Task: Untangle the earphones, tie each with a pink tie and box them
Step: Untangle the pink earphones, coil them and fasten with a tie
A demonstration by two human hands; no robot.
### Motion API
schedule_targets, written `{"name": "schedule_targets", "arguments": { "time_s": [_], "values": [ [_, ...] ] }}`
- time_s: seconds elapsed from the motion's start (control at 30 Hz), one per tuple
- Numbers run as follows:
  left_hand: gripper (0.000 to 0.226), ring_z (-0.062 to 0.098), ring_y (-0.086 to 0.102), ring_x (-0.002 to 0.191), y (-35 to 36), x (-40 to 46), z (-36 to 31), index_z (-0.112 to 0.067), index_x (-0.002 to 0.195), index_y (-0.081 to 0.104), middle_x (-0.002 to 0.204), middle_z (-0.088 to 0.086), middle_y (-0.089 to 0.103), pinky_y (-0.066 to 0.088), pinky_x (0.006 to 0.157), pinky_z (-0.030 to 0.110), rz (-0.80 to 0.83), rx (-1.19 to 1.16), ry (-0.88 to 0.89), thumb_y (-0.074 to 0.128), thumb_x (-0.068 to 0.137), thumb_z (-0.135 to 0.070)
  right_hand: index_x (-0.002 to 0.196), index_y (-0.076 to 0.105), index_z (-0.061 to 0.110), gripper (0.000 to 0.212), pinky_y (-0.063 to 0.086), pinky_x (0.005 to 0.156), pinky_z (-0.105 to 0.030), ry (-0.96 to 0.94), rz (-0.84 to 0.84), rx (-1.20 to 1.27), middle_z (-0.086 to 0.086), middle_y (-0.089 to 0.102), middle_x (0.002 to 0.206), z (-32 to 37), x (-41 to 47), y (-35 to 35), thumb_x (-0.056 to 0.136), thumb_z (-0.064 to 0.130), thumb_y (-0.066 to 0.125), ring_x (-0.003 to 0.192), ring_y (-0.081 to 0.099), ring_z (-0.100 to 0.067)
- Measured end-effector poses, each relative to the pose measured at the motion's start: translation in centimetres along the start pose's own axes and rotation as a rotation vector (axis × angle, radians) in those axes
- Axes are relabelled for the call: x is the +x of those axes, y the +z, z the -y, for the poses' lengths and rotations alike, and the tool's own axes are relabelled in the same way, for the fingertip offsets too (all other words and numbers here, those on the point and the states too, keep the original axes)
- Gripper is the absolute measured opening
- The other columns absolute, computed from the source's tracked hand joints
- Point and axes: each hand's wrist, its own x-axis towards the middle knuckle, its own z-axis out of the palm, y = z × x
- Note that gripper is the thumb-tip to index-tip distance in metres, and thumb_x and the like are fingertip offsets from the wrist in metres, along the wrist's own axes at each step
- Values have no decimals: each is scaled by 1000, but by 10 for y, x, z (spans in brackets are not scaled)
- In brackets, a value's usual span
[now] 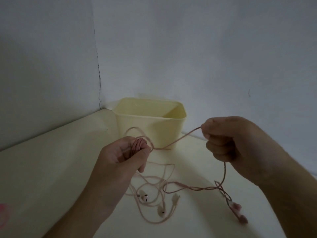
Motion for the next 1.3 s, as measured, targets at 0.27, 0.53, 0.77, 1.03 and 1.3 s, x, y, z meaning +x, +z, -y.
{"name": "schedule_targets", "arguments": {
  "time_s": [0.27,0.53,0.77,1.03,1.3],
  "values": [
    [41,25,39,61,-3,1,3,-4,69,63,58,13,48,31,66,44,12,30,-17,75,69,-43,72,20,23,41,8,46,-31,-134,-372,398,4,14,58,1,8,-19,98,10,49,54,6,-17],
    [44,20,39,56,-5,0,4,-5,67,66,56,9,49,34,52,25,104,89,15,81,69,-47,64,35,25,38,17,39,-28,-206,-683,472,7,21,55,-5,14,-60,97,21,52,46,15,-15],
    [33,20,40,52,-5,0,2,-8,67,70,54,13,49,36,51,21,121,93,3,76,80,-37,60,41,25,35,19,37,-26,-210,-922,272,7,27,48,-8,15,-91,91,34,53,38,21,-12],
    [43,20,41,54,-3,-1,5,-2,69,66,55,14,49,36,52,21,99,61,12,77,75,-44,111,78,19,21,47,95,-34,65,-548,-889,-2,76,112,-22,13,-37,99,25,62,111,67,-29],
    [44,21,40,54,0,-1,4,-3,69,66,55,13,49,34,52,24,88,52,17,77,70,-46,130,64,31,47,57,101,-33,-20,231,-392,10,72,117,-24,-2,61,85,27,73,107,70,-4]
  ]
}}
